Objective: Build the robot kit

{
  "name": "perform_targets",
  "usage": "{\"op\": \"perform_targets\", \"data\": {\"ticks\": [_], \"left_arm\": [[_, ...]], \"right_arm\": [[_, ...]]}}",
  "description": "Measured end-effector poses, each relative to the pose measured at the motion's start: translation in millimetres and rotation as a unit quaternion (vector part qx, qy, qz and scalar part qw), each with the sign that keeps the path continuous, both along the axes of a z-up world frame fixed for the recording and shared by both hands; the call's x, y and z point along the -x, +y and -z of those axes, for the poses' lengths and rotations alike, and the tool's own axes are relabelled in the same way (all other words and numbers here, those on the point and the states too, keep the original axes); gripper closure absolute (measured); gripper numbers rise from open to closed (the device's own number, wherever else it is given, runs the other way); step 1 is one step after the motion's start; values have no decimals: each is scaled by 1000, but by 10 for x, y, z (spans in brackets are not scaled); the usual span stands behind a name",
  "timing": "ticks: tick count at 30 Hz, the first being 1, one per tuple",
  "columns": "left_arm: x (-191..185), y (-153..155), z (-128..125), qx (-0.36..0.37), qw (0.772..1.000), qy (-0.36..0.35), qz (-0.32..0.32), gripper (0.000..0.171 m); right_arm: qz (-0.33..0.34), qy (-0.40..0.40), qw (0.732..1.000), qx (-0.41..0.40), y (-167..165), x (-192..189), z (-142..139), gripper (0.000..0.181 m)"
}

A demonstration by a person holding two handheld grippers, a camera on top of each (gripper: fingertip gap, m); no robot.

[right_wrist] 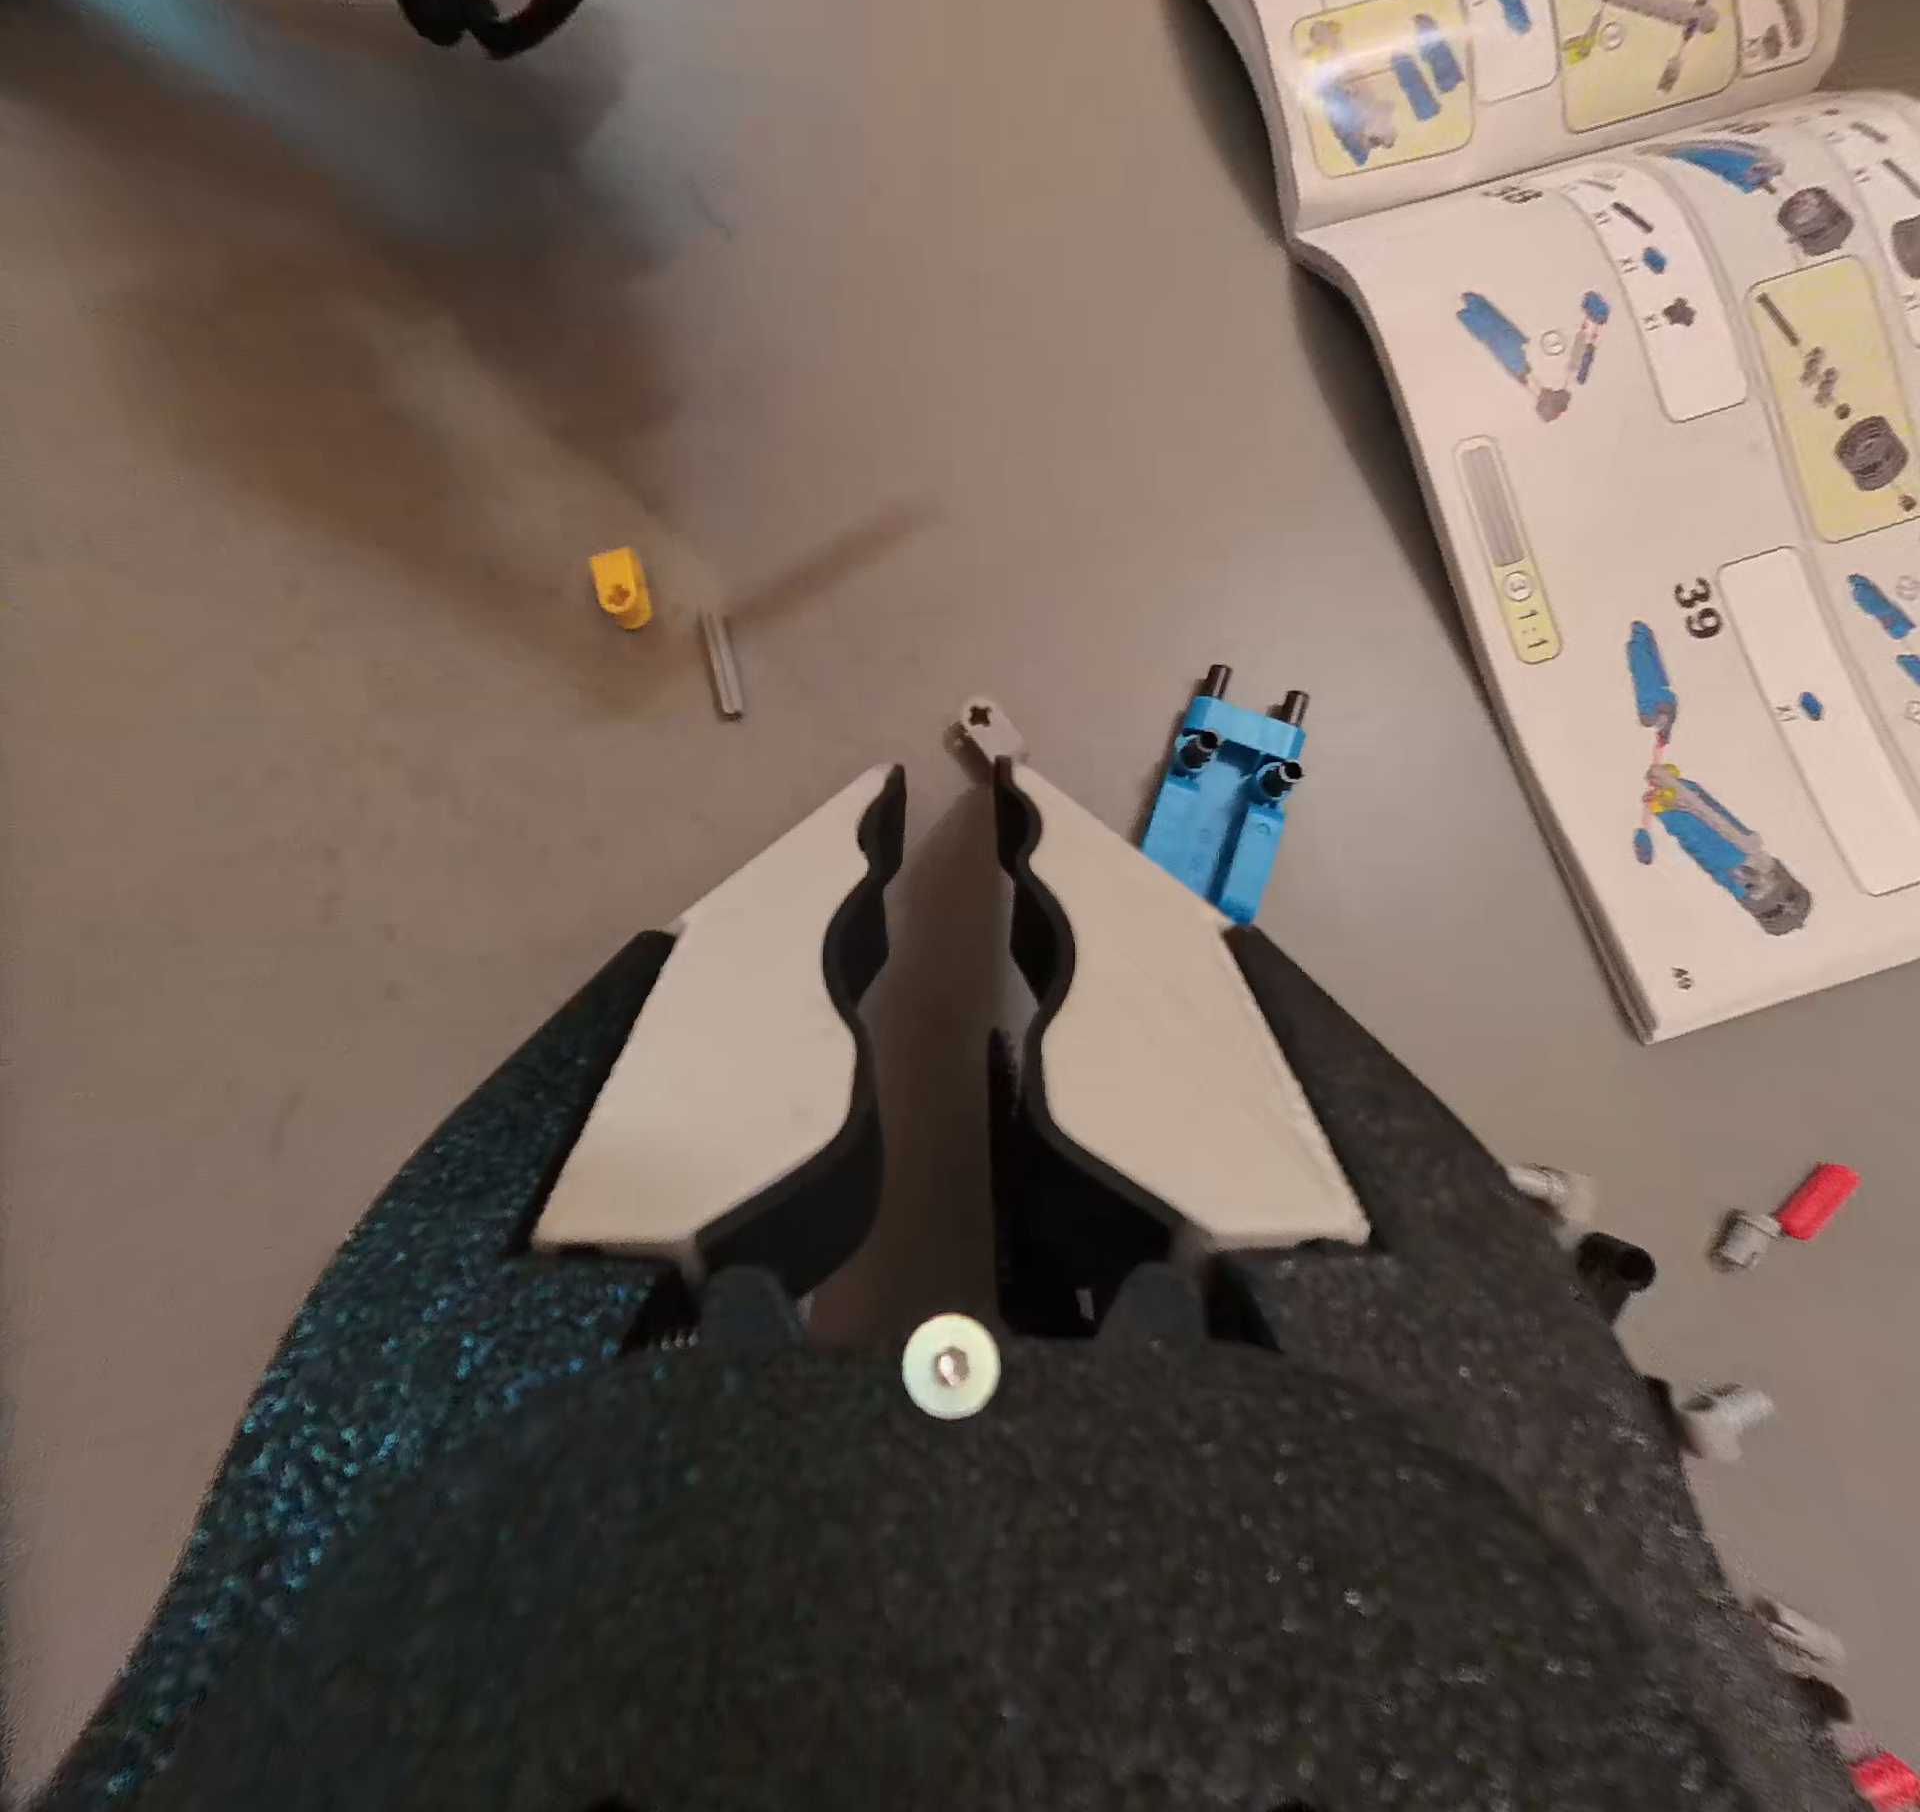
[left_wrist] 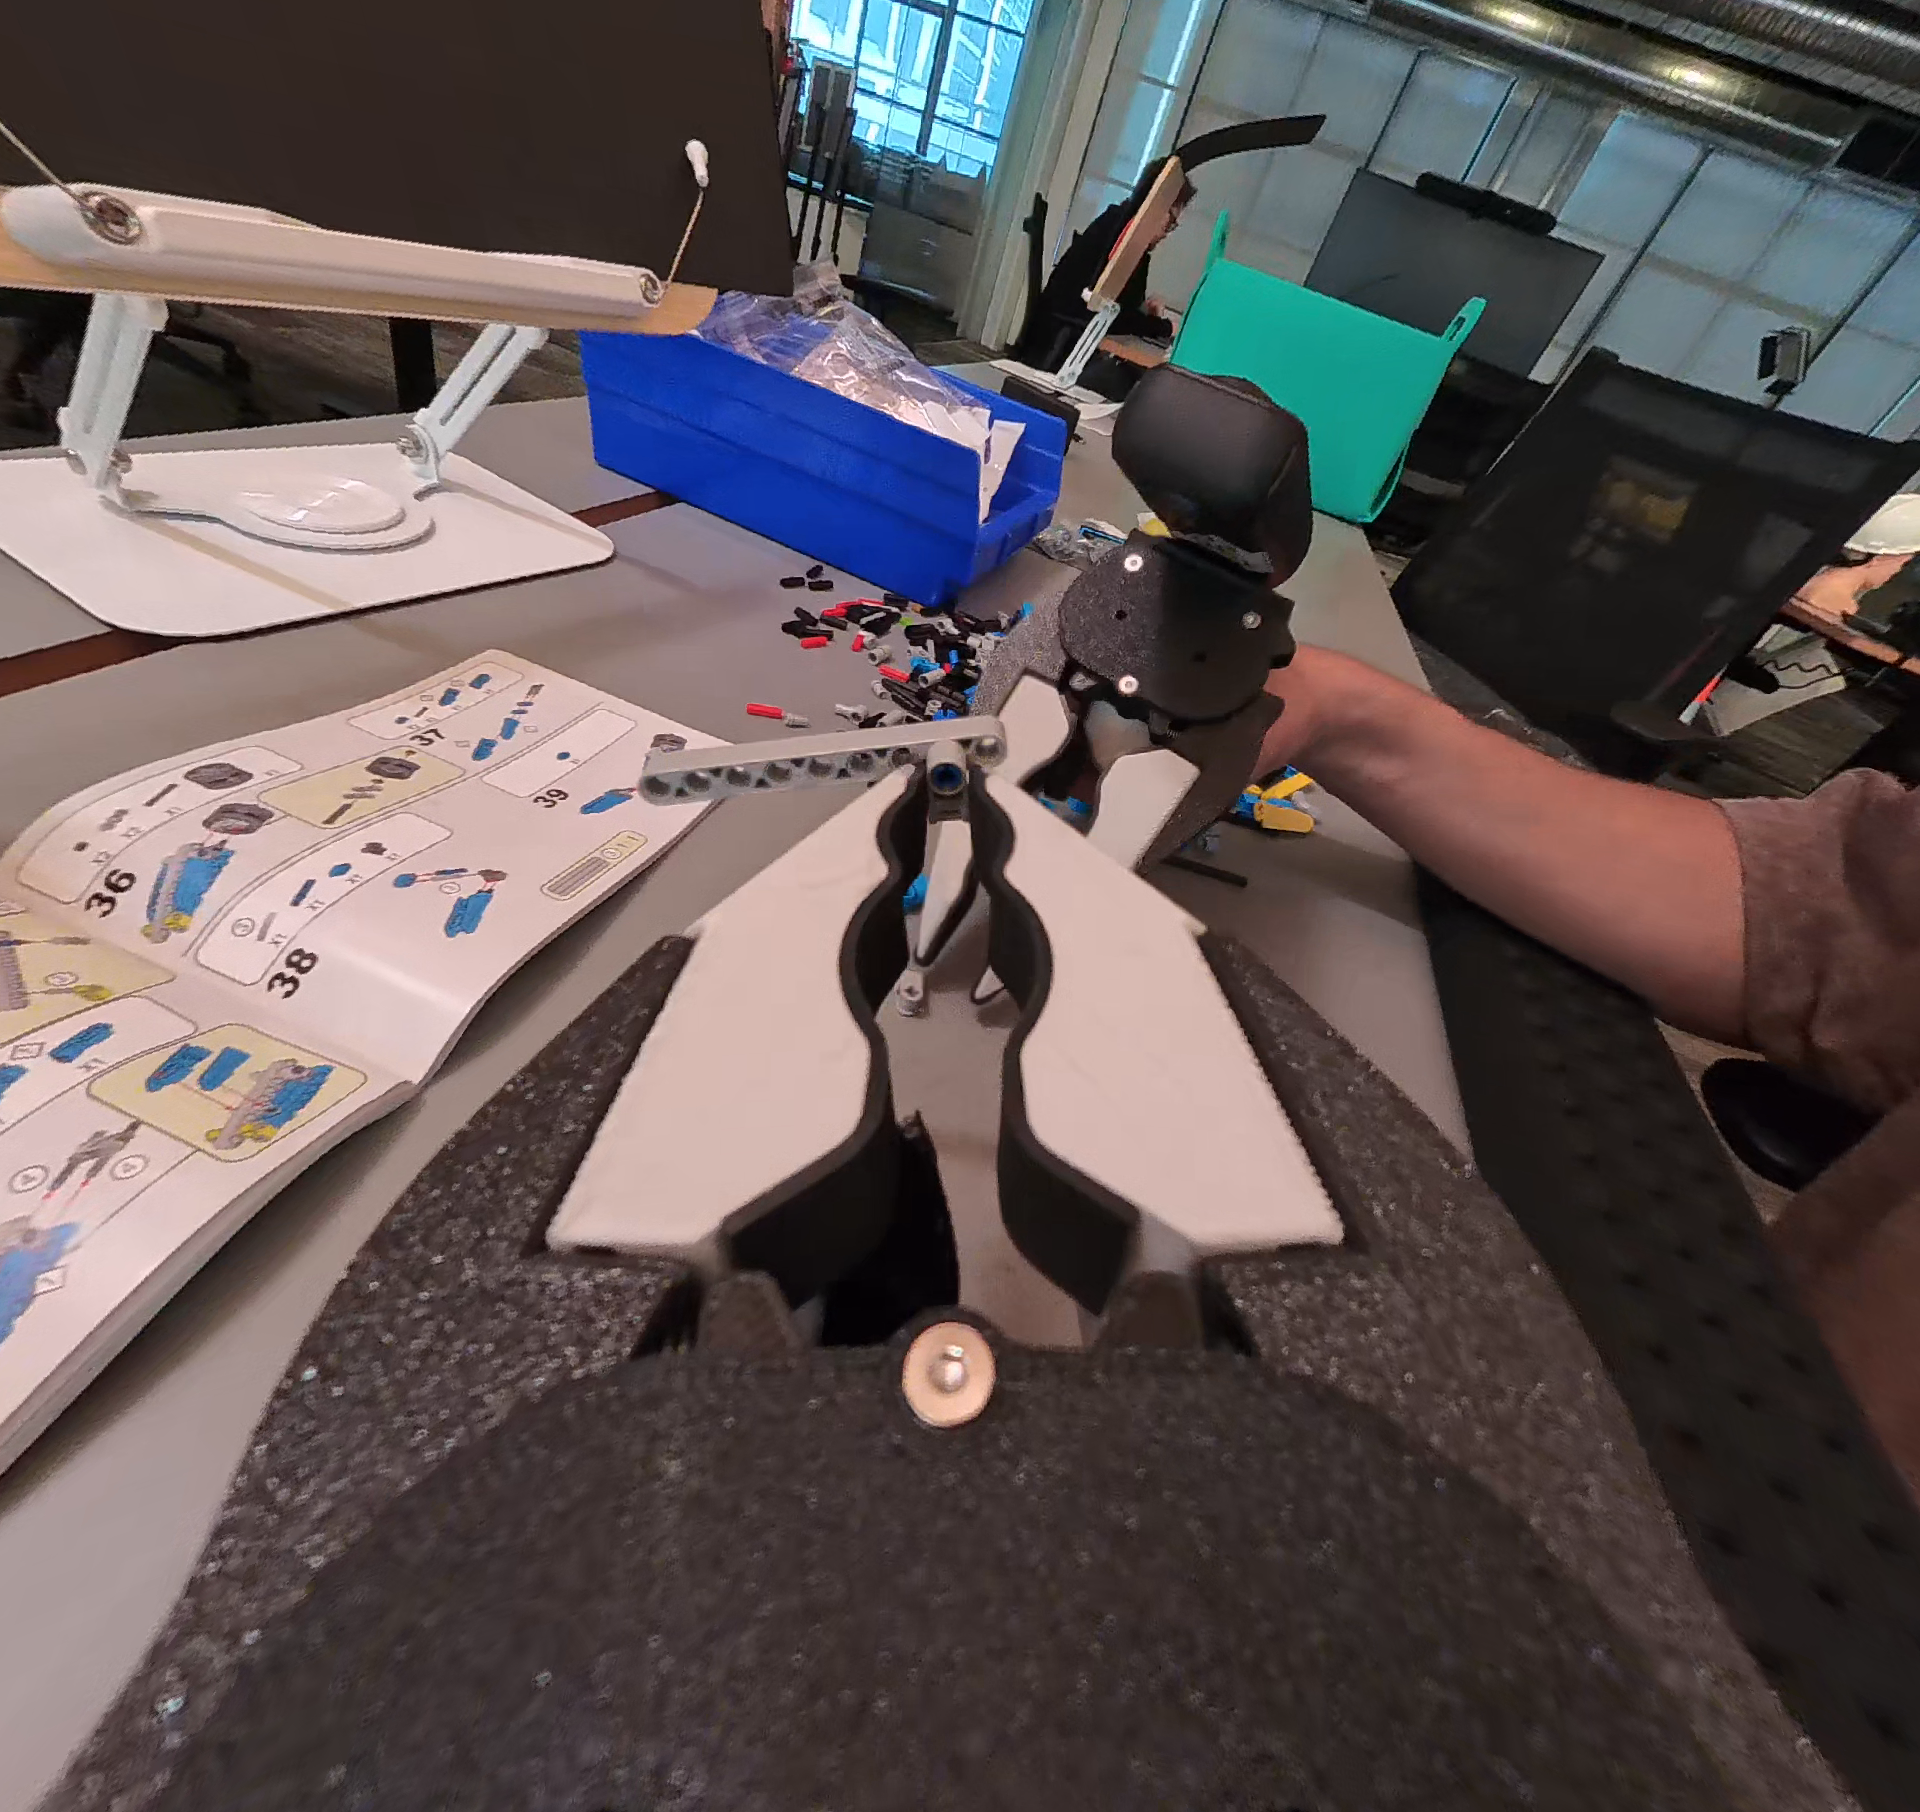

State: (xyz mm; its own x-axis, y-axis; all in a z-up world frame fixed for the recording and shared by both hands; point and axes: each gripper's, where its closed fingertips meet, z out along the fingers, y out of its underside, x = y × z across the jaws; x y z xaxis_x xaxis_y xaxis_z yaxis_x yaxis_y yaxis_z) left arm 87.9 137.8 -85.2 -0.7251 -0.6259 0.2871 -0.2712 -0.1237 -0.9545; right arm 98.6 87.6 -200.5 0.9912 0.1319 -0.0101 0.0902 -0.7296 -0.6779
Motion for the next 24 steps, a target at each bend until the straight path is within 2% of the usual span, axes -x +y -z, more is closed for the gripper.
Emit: {"op": "perform_targets", "data": {"ticks": [4,9,13,20,22,24], "left_arm": [[-25,1,48,-3,1000,10,-5,165],[-51,28,88,-5,1000,18,-10,165],[-67,63,105,-6,1000,24,-14,165],[-68,53,115,-3,1000,28,-8,165],[-63,45,118,-6,1000,27,-7,165],[-58,36,115,-9,1000,25,-5,165]], "right_arm": [[14,5,1000,13,46,-11,75,156],[8,20,1000,-2,157,46,60,155],[28,19,999,-6,111,-5,4,158],[56,107,992,-35,128,-85,-35,160],[48,94,994,-25,96,-99,19,155],[44,87,995,-28,106,-91,12,157]]}}
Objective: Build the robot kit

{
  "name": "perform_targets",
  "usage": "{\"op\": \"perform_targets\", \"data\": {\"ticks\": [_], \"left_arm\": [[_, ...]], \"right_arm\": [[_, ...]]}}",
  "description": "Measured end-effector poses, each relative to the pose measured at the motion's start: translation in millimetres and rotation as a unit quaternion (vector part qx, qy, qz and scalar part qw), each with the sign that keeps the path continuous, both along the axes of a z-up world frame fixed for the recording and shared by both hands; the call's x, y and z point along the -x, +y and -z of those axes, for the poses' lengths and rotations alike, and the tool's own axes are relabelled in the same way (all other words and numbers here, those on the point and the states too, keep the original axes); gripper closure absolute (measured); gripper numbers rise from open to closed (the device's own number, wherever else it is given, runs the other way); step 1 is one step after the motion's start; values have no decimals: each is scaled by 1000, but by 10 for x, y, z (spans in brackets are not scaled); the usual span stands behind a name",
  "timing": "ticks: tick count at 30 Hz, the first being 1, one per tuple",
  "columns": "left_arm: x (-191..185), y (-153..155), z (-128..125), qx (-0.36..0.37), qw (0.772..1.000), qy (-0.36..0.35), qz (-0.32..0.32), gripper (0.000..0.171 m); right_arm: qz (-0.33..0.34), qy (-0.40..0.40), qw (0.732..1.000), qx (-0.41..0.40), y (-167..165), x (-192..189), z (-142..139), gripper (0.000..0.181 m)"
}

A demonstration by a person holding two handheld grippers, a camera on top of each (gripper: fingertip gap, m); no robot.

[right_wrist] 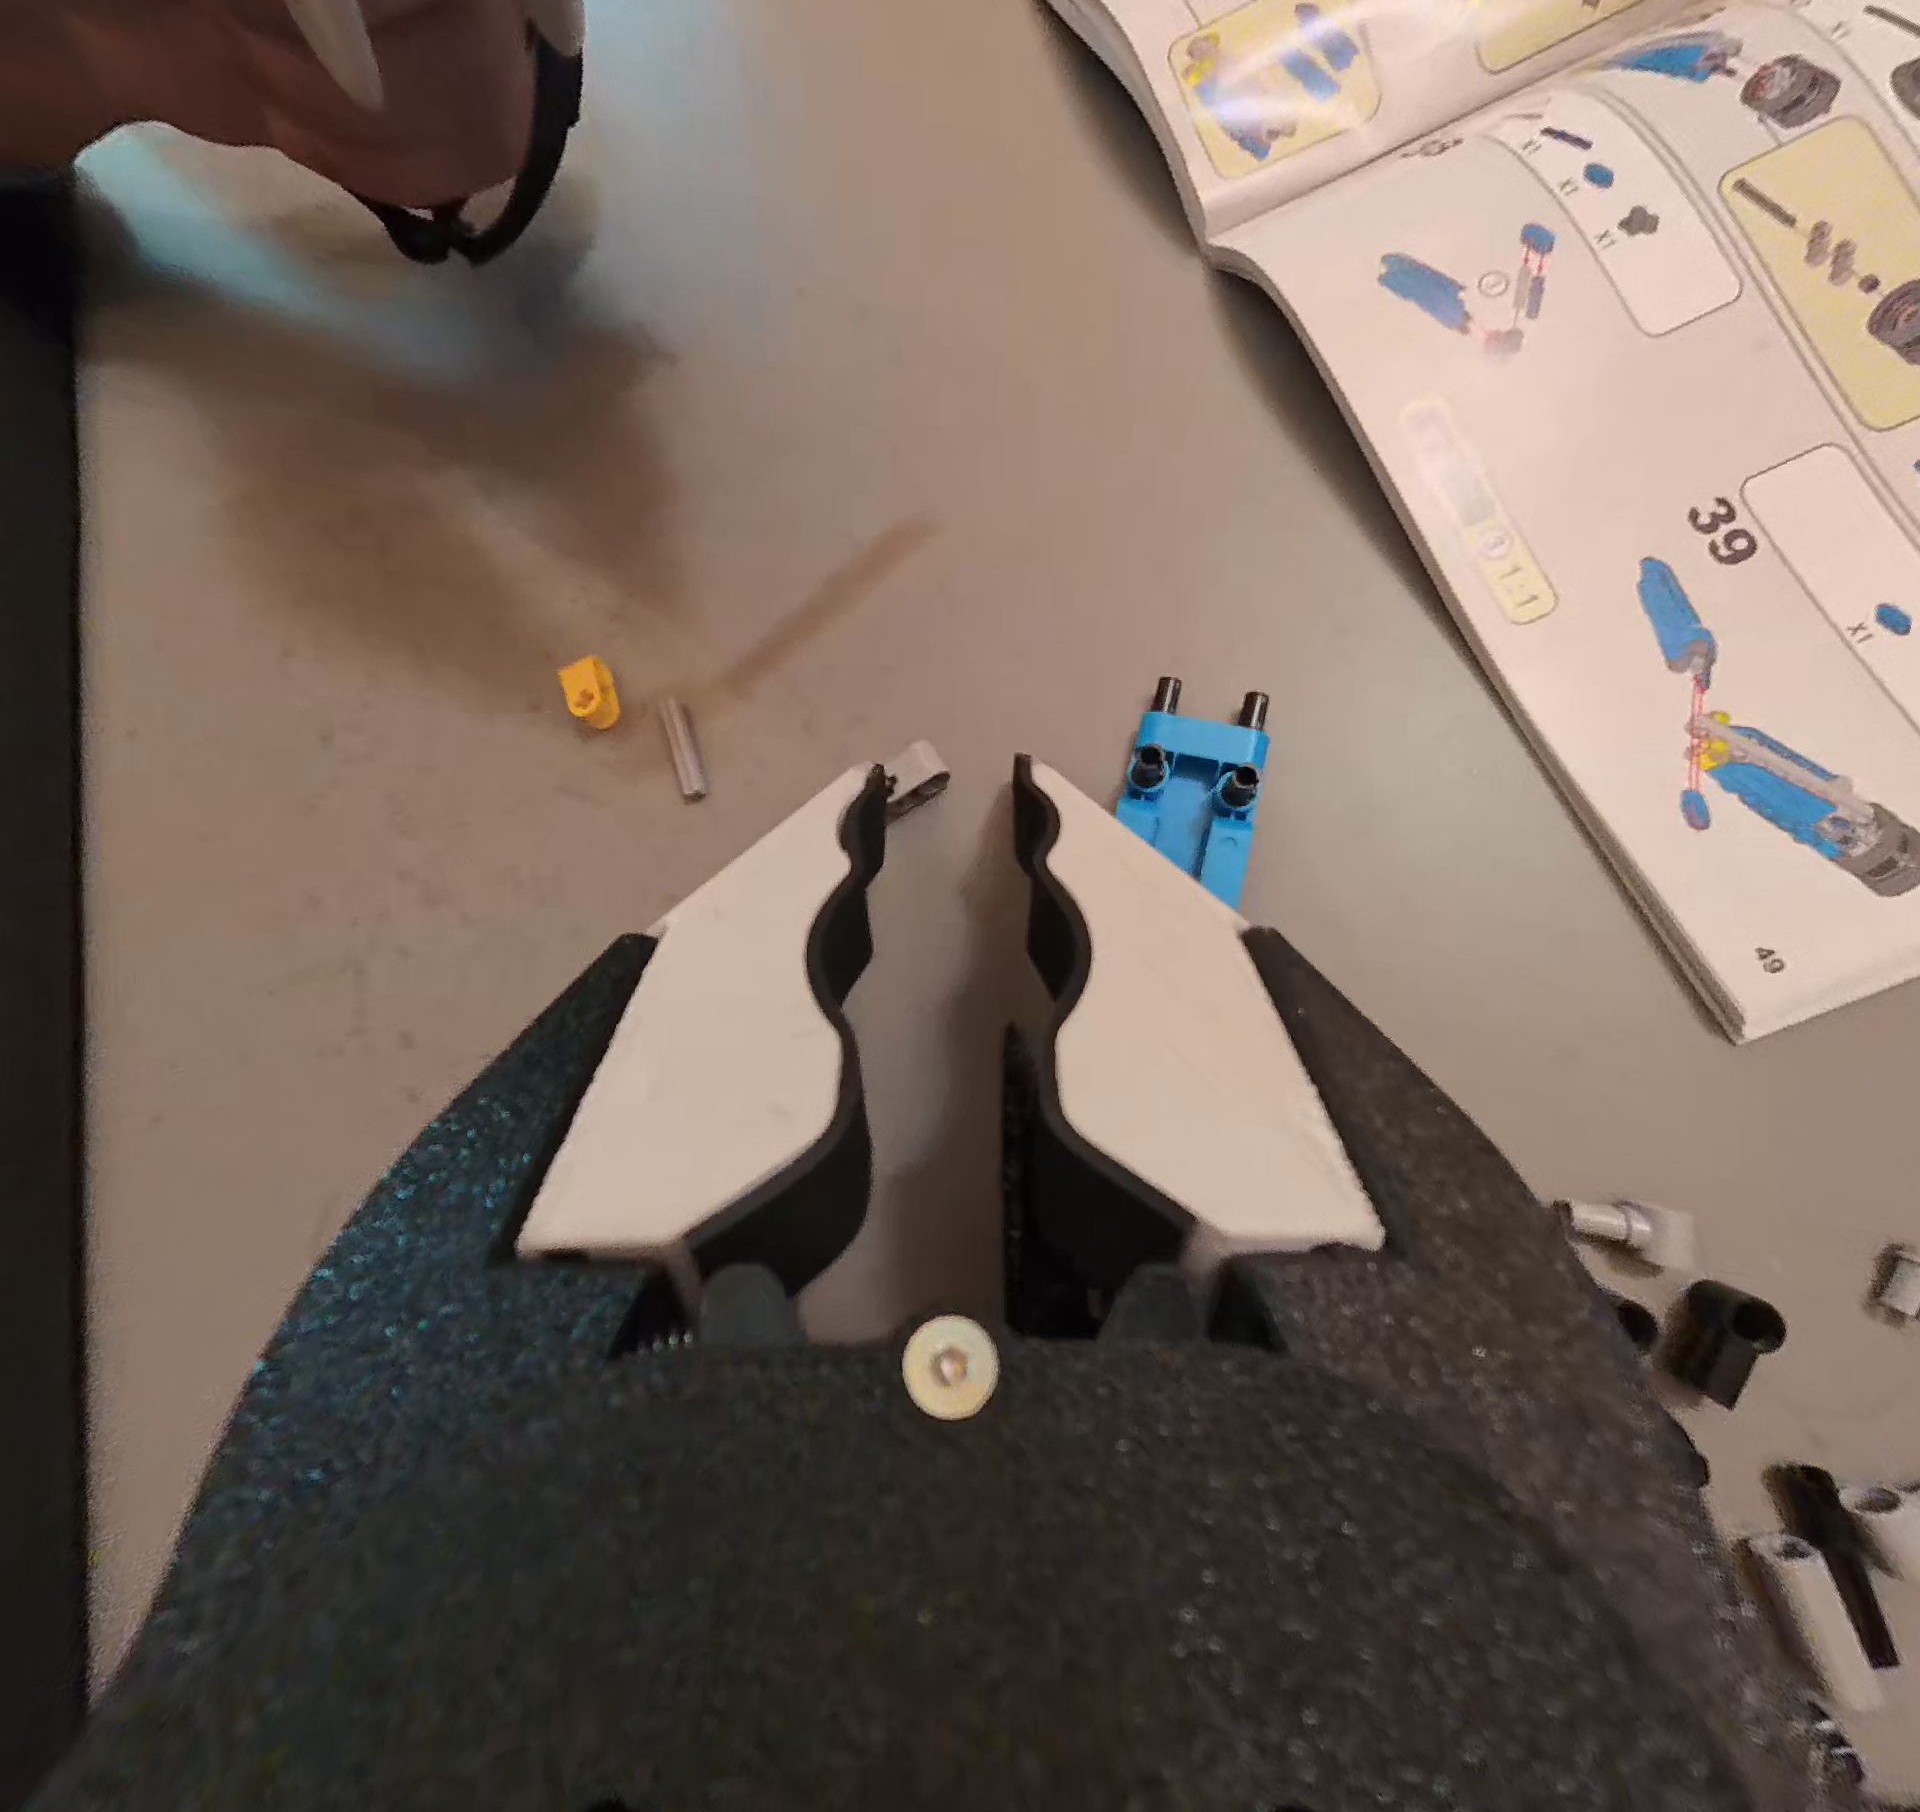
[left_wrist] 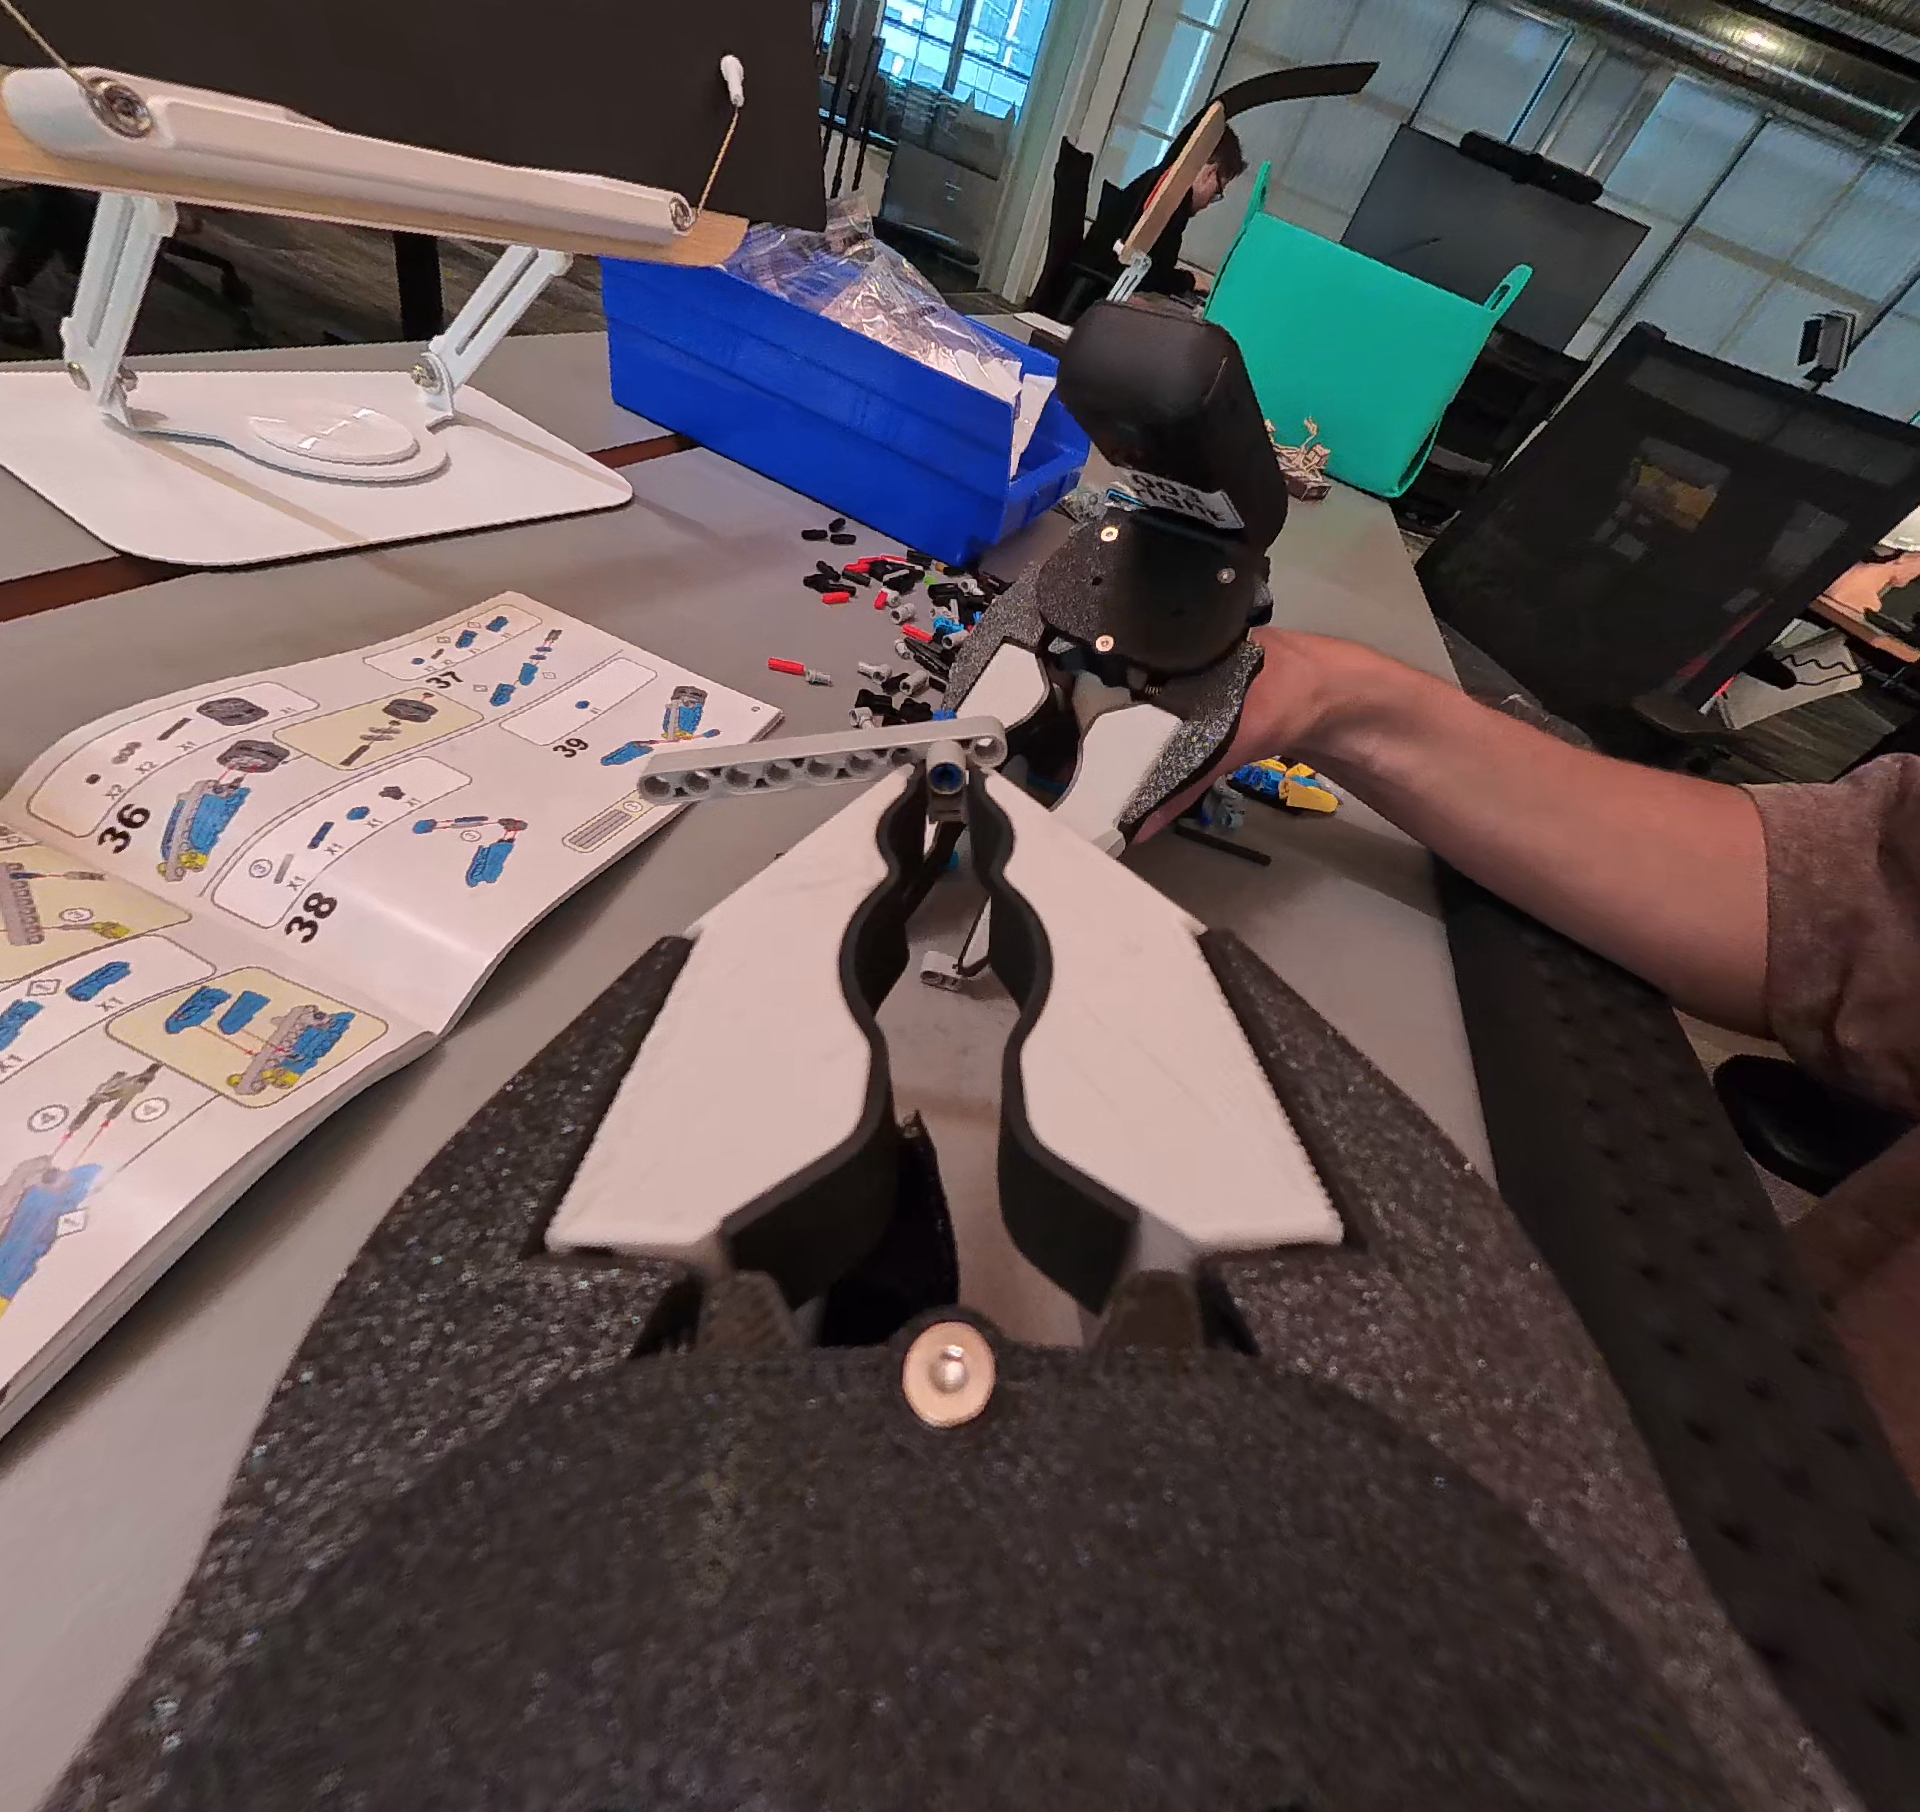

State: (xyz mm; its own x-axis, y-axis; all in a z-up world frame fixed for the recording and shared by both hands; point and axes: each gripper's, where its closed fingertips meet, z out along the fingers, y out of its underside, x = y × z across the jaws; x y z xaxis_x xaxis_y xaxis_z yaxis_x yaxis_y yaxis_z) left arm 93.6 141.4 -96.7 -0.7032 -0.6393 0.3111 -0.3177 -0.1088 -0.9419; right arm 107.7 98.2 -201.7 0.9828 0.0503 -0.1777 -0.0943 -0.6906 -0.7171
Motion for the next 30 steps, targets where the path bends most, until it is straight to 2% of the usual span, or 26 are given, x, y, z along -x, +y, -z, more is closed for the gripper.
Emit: {"op": "perform_targets", "data": {"ticks": [8,14,17,21,26,30], "left_arm": [[6,-35,22,-8,1000,1,4,165],[-1,-29,40,-16,1000,1,2,165],[-8,-13,45,-22,1000,-2,-2,165],[-38,56,74,-29,1000,-4,-10,165],[-103,234,86,-8,1000,10,-26,165],[-92,303,100,18,999,30,-10,165]], "right_arm": [[-30,-39,999,3,31,50,56,166],[-43,-59,997,-3,55,90,0,166],[-88,-142,986,-3,102,144,-92,165],[-184,-209,957,84,-11,181,-92,165],[-276,-231,926,113,94,195,-51,162],[-311,-216,915,138,122,158,42,162]]}}
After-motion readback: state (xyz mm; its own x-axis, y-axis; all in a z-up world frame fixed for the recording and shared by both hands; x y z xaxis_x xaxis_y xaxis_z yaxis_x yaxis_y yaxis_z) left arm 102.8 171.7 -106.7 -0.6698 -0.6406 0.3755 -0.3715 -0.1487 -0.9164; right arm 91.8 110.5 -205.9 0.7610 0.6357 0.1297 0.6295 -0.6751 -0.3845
